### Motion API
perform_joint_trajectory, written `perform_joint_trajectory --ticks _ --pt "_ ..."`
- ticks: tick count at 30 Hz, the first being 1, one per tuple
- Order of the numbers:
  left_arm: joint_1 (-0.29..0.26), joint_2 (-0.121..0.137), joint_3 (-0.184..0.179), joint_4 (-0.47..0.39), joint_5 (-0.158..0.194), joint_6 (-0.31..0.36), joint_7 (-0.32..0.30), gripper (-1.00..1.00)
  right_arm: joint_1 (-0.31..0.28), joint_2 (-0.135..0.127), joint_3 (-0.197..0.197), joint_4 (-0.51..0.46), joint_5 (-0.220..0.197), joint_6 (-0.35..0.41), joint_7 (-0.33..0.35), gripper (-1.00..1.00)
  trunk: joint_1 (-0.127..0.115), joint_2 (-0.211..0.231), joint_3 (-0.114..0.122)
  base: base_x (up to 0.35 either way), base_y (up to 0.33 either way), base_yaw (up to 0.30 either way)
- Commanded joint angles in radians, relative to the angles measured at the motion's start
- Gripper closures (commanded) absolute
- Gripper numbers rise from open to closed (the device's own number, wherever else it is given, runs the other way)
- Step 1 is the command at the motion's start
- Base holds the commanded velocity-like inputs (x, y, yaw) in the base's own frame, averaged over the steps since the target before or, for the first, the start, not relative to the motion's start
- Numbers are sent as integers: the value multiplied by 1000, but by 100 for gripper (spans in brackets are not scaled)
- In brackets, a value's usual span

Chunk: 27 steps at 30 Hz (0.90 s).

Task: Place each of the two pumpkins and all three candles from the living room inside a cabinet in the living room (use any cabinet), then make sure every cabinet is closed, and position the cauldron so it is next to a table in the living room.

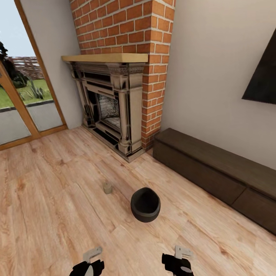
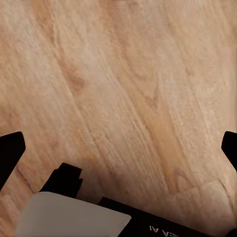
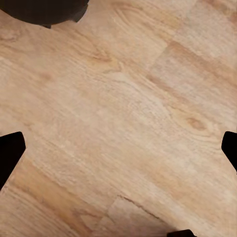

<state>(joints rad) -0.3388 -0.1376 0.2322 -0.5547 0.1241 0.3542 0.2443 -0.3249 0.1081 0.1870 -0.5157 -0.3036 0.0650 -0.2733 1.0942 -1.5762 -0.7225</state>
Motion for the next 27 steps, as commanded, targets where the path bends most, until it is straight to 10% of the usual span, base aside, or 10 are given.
perform_joint_trajectory --ticks 1,6,9,13,27 --pt "0 -2 3 -5 11 11 5 -100 -1 -1 8 -37 -8 29 -9 -100 0 0 -1 46 0 0" --pt "-10 -37 0 -227 12 305 6 -100 0 0 -7 -357 -10 432 -18 -100 0 0 -1 14 0 0" --pt "-14 -37 -46 -398 14 449 6 -100 0 1 -80 -556 -11 687 -42 -100 0 0 -1 121 0 0" --pt "-21 -37 -124 -474 17 502 7 -100 -1 7 -177 -698 -3 895 -63 -100 0 0 -1 271 0 0" --pt "-43 -37 -206 -509 59 503 7 -100 -4 6 -199 -734 2 950 -69 -100 0 0 -1 344 0 0"
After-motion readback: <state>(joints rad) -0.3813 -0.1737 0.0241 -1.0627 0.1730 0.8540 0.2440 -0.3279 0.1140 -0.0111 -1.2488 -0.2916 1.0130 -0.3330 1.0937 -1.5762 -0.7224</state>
